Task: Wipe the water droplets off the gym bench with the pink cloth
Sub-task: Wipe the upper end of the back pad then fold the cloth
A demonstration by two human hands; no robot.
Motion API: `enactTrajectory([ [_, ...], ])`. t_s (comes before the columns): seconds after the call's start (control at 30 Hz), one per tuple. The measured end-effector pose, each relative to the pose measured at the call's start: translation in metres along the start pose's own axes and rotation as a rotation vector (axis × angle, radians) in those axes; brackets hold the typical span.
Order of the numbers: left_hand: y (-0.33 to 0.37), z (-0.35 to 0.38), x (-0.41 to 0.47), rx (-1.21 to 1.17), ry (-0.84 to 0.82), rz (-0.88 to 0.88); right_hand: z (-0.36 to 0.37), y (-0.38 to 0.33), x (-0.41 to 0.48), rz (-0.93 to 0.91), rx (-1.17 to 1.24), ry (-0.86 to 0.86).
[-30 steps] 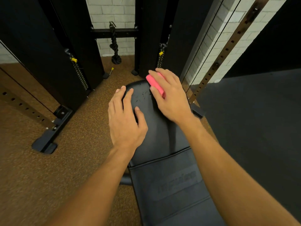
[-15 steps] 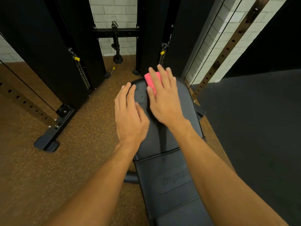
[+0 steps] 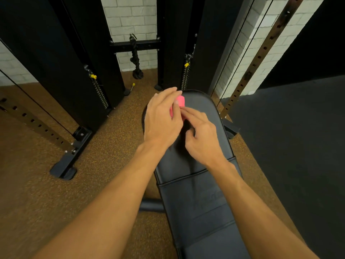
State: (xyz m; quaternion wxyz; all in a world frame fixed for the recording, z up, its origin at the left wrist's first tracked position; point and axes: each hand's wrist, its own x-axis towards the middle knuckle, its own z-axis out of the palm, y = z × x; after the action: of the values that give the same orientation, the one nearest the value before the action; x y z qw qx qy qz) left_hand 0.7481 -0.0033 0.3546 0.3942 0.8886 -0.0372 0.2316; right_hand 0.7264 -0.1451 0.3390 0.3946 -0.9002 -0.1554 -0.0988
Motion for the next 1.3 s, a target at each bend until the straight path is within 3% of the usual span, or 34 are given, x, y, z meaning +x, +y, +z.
enactTrajectory([
  [0.2, -0.018, 0.0, -0.018, 0.242, -0.037, 0.101, -0.014, 0.022, -0.001, 0.167, 0.064, 0.202],
  [0.33, -0.025, 0.005, -0.032, 0.323, -0.023, 0.104, -0.008, 0.041, 0.021, 0.172, -0.089, 0.171],
  [0.47, -0.019, 0.014, 0.002, 0.453, -0.028, -0.001, 0.006, 0.054, 0.029, 0.133, -0.226, 0.157],
  [0.6, -0.006, 0.02, 0.055, 0.45, -0.228, -0.188, 0.012, 0.053, 0.03, 0.16, -0.29, 0.218],
  [0.8, -0.002, 0.008, 0.103, 0.399, -0.558, -0.304, 0.012, 0.055, 0.03, 0.158, -0.292, 0.219],
  [1.03, -0.032, -0.029, 0.055, 0.205, -0.36, -0.418, 0.013, 0.055, 0.029, 0.156, -0.293, 0.239],
  [1.17, -0.043, -0.039, 0.048, 0.127, -0.367, -0.64, 0.013, 0.056, 0.029, 0.154, -0.293, 0.254],
  [1.3, -0.033, -0.028, 0.062, 0.159, -0.361, -0.59, 0.013, 0.056, 0.029, 0.154, -0.292, 0.262],
])
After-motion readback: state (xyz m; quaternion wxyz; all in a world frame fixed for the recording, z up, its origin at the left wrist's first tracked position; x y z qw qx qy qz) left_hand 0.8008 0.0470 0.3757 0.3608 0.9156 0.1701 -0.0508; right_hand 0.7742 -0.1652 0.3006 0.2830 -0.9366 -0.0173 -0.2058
